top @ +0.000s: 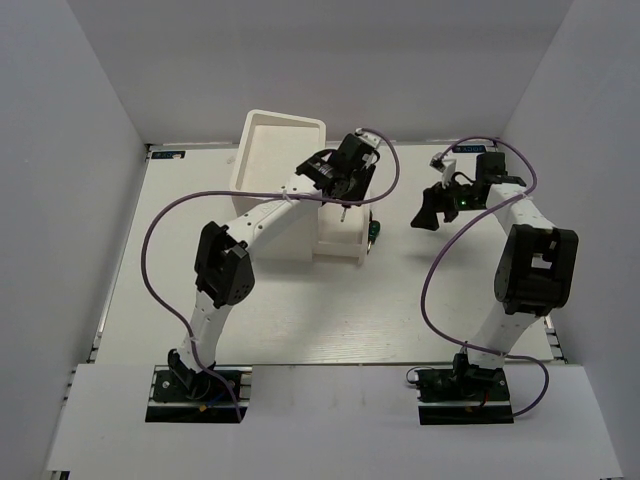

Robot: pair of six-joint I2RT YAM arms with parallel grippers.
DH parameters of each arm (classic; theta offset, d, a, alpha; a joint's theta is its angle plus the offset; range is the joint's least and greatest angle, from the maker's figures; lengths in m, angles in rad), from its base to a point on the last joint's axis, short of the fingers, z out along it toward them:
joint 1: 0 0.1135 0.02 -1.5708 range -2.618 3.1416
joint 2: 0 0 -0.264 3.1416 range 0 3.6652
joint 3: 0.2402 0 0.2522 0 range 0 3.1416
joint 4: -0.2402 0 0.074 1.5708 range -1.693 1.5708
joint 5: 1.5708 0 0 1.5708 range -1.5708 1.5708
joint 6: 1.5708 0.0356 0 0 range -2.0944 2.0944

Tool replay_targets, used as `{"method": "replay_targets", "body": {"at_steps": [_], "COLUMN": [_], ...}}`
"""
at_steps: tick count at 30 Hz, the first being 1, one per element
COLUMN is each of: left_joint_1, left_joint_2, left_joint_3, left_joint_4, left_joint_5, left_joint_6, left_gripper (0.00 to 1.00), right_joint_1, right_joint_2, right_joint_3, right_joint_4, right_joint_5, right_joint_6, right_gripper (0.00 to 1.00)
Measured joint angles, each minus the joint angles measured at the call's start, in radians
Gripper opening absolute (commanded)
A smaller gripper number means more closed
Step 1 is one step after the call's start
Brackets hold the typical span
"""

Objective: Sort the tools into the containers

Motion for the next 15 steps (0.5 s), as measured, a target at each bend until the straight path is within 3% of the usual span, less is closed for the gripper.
{"method": "replay_targets", "body": {"at_steps": [3, 8, 9, 10, 13, 15], "left_joint_1": [0.000, 0.000, 0.000, 0.000, -0.002, -0.006], "left_joint_2": [0.005, 0.006, 0.006, 0.006, -0.009, -0.060], "left_joint_3": [0.012, 0.057, 0.069, 0.082, 0.098, 0.060], "left_joint_4": [0.002, 0.010, 0.009, 0.008, 0.010, 0.011], "left_joint_5": [-0.001, -0.001, -0.001, -0.001, -0.003, -0.008], "left_joint_6": [0.006, 0.012, 0.012, 0.013, 0.004, -0.004], "left_gripper": [0.70, 0.70, 0.65, 0.45, 0.02, 0.00], "right_joint_1": [0.001, 0.002, 0.003, 0.004, 0.018, 0.037], "right_joint_2": [0.000, 0.011, 0.019, 0.032, 0.093, 0.153], "right_joint_3": [0.001, 0.006, 0.014, 0.026, 0.094, 0.164], "right_joint_4": [-0.022, -0.074, -0.089, -0.108, -0.234, -0.347], "right_joint_5": [-0.039, -0.161, -0.185, -0.208, -0.262, -0.273], "right_joint_6": [-0.056, -0.263, -0.318, -0.386, -0.674, -0.891], "right_gripper": [0.91, 0.91, 0.91, 0.91, 0.89, 0.88]}}
